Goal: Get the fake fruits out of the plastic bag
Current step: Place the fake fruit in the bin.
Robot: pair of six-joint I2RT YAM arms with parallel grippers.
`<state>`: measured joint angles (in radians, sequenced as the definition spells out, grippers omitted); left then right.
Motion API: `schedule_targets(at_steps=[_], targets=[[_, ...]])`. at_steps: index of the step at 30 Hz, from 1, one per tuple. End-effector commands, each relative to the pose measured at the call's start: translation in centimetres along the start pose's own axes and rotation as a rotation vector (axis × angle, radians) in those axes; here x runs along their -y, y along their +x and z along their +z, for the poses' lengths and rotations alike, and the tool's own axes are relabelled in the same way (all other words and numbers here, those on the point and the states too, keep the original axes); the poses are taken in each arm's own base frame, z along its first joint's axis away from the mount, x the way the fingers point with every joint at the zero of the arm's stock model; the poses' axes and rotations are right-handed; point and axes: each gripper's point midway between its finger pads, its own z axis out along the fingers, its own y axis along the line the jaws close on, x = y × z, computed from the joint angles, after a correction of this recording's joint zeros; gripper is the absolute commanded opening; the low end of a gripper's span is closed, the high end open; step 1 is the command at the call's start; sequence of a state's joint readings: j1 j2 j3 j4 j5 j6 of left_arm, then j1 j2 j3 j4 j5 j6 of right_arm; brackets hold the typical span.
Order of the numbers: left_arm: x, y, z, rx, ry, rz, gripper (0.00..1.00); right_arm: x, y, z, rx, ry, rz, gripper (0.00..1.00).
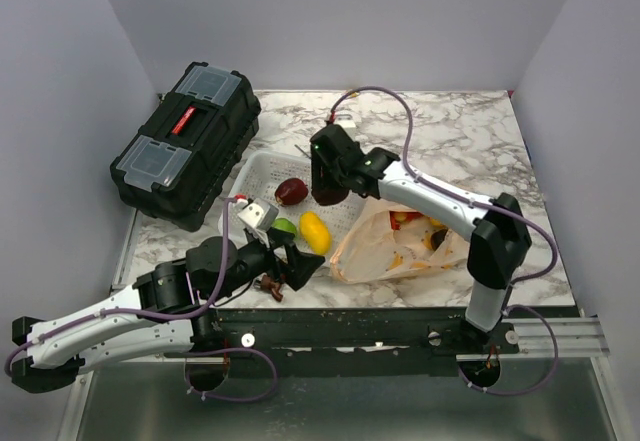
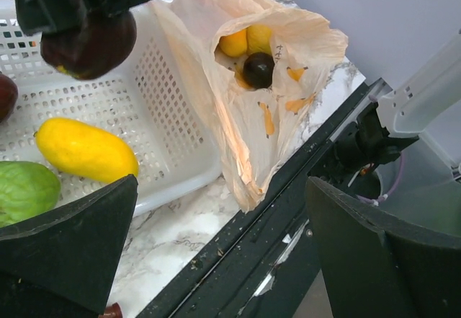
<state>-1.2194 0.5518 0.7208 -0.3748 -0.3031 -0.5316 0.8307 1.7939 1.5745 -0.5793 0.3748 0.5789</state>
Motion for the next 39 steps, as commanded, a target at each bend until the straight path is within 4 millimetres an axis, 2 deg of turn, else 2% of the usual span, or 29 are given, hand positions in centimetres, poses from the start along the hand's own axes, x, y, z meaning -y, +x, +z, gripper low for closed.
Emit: schedule_targets(at_steps=[1, 5, 9, 14, 21, 24, 30, 36, 39], targets=[[-1.2, 1.3, 0.1, -0.025, -0.046, 0.007, 0.99, -0.5, 2.0, 2.1, -0.015, 0.071, -0.125, 0.33], [-1.1, 1.5, 0.3, -0.032, -0.042, 0.01, 0.99, 1.0, 3.7, 3.1, -0.055, 0.19, -0.172, 0.33], [-1.0, 1.7, 0.5, -0.039, -0.038, 0.012, 0.99, 1.6, 5.4, 3.9, -0.073, 0.224, -0.241, 0.33], [-0.6, 1.8, 0.9, -0.05, -0.024, 0.011, 0.99, 3.6, 7.2, 4.9, -0.1, 0.312, -0.29, 0.34], [-0.5, 2.0, 1.0, -0.059, -0.021, 0.011, 0.99, 4.3, 9.7, 6.4, -0.154, 0.32, -0.325, 0.35], [-0.4, 2.0, 1.1, -0.062, -0.019, 0.01, 0.99, 4.4, 10.2, 6.6, -0.163, 0.318, -0.323, 0.41], [-0.2, 2.1, 1.3, -0.072, -0.011, 0.015, 0.99, 4.0, 10.5, 6.5, -0.176, 0.291, -0.314, 0.63], [-0.2, 1.6, 1.2, -0.067, -0.015, 0.034, 0.99, 3.7, 10.2, 6.1, -0.174, 0.275, -0.304, 0.77], [-0.2, 1.8, 1.3, -0.071, -0.014, 0.03, 0.99, 3.4, 9.3, 5.6, -0.161, 0.269, -0.297, 0.8]])
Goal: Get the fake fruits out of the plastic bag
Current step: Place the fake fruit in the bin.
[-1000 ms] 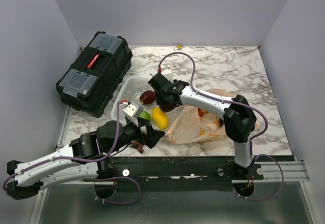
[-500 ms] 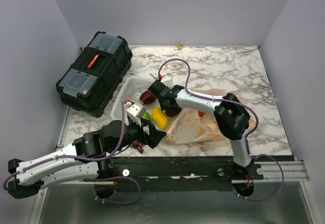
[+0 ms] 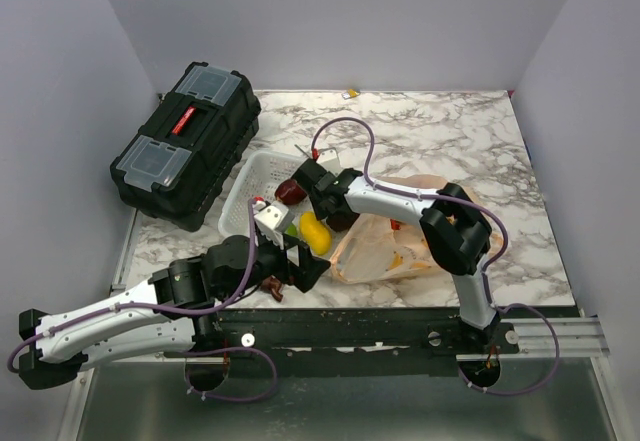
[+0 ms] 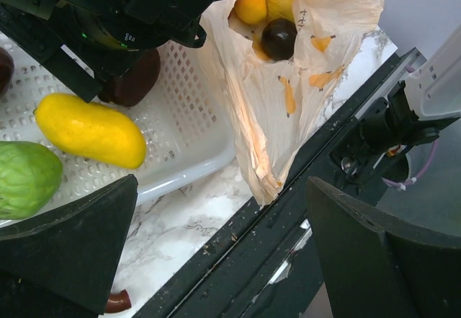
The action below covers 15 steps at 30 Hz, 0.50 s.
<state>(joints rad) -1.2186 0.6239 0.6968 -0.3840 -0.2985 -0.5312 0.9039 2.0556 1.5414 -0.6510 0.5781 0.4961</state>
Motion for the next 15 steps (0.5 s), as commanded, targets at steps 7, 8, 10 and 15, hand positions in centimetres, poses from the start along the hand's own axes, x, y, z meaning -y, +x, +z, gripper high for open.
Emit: schedule_targets(at_steps=[7, 8, 10, 15], targets=[[1.1, -0.7, 0.1, 0.008, 0.042, -0.007, 0.99, 1.1, -5.9, -6.9, 0.131, -0.099, 0.112, 0.83], [1.1, -0.7, 0.2, 0.005, 0.043, -0.003, 0.99, 1.5, -6.7, -8.0, 0.155, -0.107, 0.132, 0.83], [1.3, -0.5, 0.5, -0.007, 0.048, 0.002, 0.99, 2.7, -8.1, -10.3, 0.207, -0.123, 0.173, 0.84], [1.9, 0.0, 1.5, -0.041, 0.058, 0.011, 0.99, 7.3, -8.9, -14.9, 0.31, -0.099, 0.258, 0.84]])
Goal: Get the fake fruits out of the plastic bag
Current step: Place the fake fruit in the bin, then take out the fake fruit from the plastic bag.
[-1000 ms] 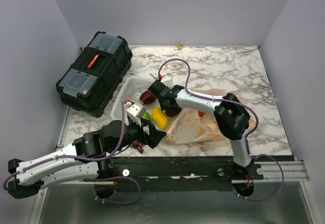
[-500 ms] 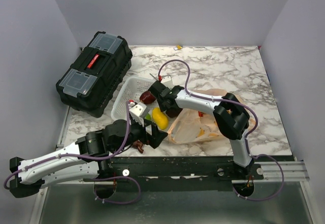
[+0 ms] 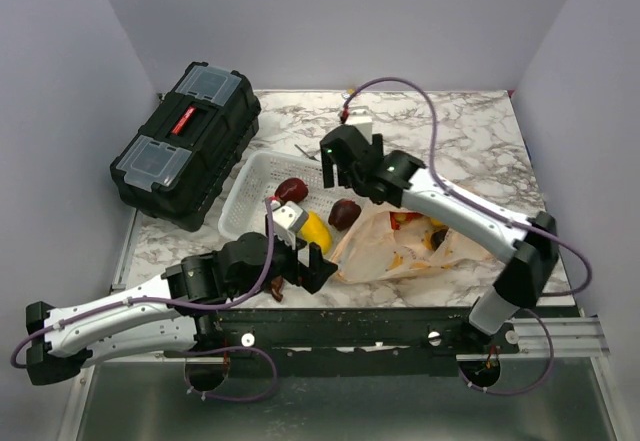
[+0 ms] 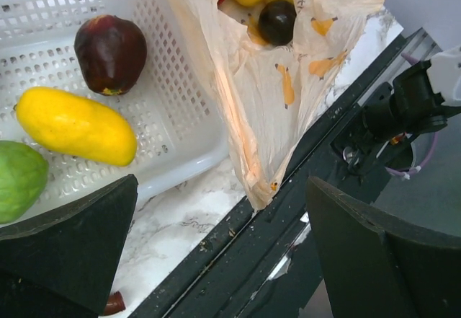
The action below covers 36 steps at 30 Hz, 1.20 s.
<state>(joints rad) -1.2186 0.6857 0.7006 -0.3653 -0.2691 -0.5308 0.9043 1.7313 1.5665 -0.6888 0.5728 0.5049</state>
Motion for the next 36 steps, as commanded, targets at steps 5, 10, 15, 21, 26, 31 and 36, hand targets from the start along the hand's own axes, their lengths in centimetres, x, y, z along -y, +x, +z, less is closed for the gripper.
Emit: schedule_targets(at_steps=[5, 10, 15, 21, 26, 31, 36], targets=[[1.8, -0.7, 1.5, -0.017, 0.057, 0.014, 0.99, 6.8, -1.3, -7.5, 0.126, 0.064, 0.148, 0.82], [1.7, -0.6, 2.6, -0.04, 0.027, 0.032, 0.99, 10.0, 2.1, -9.7, 0.099, 0.076, 0.227, 0.78], [1.7, 0.2, 3.4, -0.066, 0.026, 0.036, 0.95, 12.6, 6.6, -10.6, 0.042, 0.113, 0.301, 0.76], [2.1, 2.2, 4.5, -0.123, 0.058, 0.026, 0.84, 14.5, 10.5, -10.3, 0.012, 0.16, 0.384, 0.69], [1.7, 3.2, 5.1, -0.152, 0.041, 0.023, 0.65, 15.4, 12.8, -8.8, -0.011, 0.249, 0.394, 0.67], [1.8, 3.5, 4.7, -0.159, 0.053, 0.019, 0.33, 15.4, 13.4, -7.1, -0.03, 0.313, 0.392, 0.55], [1.6, 3.7, 4.0, -0.153, 0.063, 0.003, 0.11, 14.8, 13.6, -4.8, -0.031, 0.322, 0.379, 0.52]])
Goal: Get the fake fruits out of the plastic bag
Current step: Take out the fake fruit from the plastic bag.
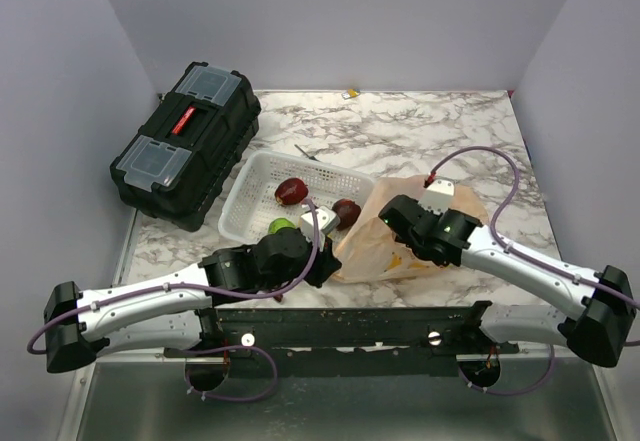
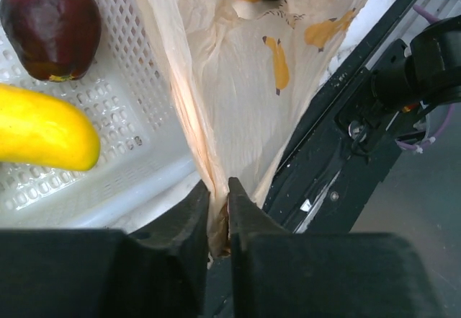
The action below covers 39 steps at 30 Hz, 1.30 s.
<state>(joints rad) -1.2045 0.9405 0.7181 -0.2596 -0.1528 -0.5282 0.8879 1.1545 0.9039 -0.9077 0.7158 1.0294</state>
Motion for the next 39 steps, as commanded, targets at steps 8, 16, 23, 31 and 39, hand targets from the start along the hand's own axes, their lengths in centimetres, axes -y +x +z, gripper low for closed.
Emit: schedule_targets(at_steps=[8, 16, 23, 31, 39], targets=[[0.8, 0.4, -0.8, -0.003, 0.067, -0.018, 0.0, -2.4, -1.5, 4.2, 0.099, 0.013, 0.015, 0.52], [1.7, 0.0, -0.7, -0.015, 0.099, -0.02, 0.0, -4.8, -3.5, 6.0, 0.21, -0.056, 0.021, 0.53], [1.9, -0.2, -1.0, -0.011, 0.105, -0.021, 0.0, -5.0, -3.6, 7.5, 0.252, -0.068, 0.084, 0.53], [2.0, -0.4, -1.1, -0.008, 0.108, -0.02, 0.0, -3.1, -5.1, 9.2, 0.267, -0.083, 0.142, 0.69], [2.0, -0.3, -1.0, -0.015, 0.111, -0.021, 0.0, -4.2, -7.1, 10.5, 0.254, -0.159, 0.018, 0.75]])
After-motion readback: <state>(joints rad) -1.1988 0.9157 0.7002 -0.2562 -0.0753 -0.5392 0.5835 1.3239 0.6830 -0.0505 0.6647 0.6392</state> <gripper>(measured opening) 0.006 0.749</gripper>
